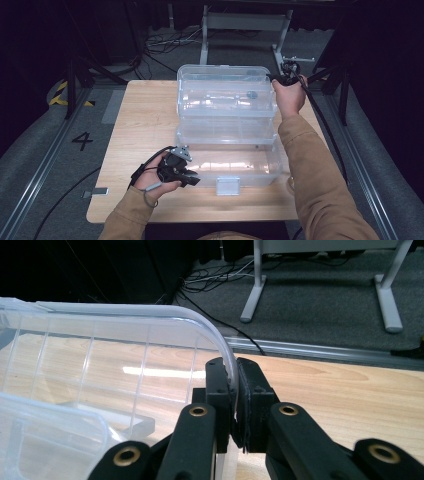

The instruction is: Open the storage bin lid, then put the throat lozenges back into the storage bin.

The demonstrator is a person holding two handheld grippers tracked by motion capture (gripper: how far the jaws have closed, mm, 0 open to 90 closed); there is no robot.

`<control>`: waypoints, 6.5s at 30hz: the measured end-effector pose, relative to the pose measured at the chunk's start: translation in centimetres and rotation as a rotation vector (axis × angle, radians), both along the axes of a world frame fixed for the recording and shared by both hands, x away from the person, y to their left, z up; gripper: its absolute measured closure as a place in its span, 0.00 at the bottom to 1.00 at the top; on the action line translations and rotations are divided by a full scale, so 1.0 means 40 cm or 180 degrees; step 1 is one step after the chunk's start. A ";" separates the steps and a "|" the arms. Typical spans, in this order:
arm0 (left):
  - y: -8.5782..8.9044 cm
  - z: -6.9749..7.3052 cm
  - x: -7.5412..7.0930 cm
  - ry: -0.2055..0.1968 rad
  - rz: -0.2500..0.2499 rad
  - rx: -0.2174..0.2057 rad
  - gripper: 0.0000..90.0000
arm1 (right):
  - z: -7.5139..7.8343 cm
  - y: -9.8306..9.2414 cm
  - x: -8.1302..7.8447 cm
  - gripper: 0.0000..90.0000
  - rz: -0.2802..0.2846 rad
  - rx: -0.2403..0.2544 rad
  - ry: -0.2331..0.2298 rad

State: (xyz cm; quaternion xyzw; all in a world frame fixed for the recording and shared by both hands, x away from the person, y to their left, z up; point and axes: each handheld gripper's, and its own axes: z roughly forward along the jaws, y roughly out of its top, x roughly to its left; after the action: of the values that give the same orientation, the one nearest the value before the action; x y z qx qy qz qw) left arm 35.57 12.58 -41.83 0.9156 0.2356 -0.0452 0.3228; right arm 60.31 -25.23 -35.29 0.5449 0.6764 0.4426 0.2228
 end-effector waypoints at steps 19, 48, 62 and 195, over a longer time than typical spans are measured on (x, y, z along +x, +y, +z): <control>0.000 0.000 0.000 0.0001 0.0001 -0.0001 0.81 | -0.032 -0.002 0.033 0.94 0.0004 0.0039 0.0212; 0.001 0.001 0.000 -0.0009 0.0016 0.0017 0.81 | -0.093 -0.011 0.079 0.93 0.0041 0.0104 0.0568; 0.001 0.001 0.001 0.0023 0.0018 0.0009 0.81 | -0.083 -0.034 0.061 0.68 0.0015 0.0090 0.0318; 0.235 0.081 0.104 -0.0342 0.1463 -0.0151 0.42 | -0.286 -0.196 -0.570 0.21 0.1971 -0.1510 0.1820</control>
State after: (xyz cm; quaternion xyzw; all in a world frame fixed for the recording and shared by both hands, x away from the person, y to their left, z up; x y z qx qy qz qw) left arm 39.74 21.97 -38.57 0.8311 0.4192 0.0727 0.3581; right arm 37.51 -33.06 -46.72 0.3519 0.9232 0.1542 0.0039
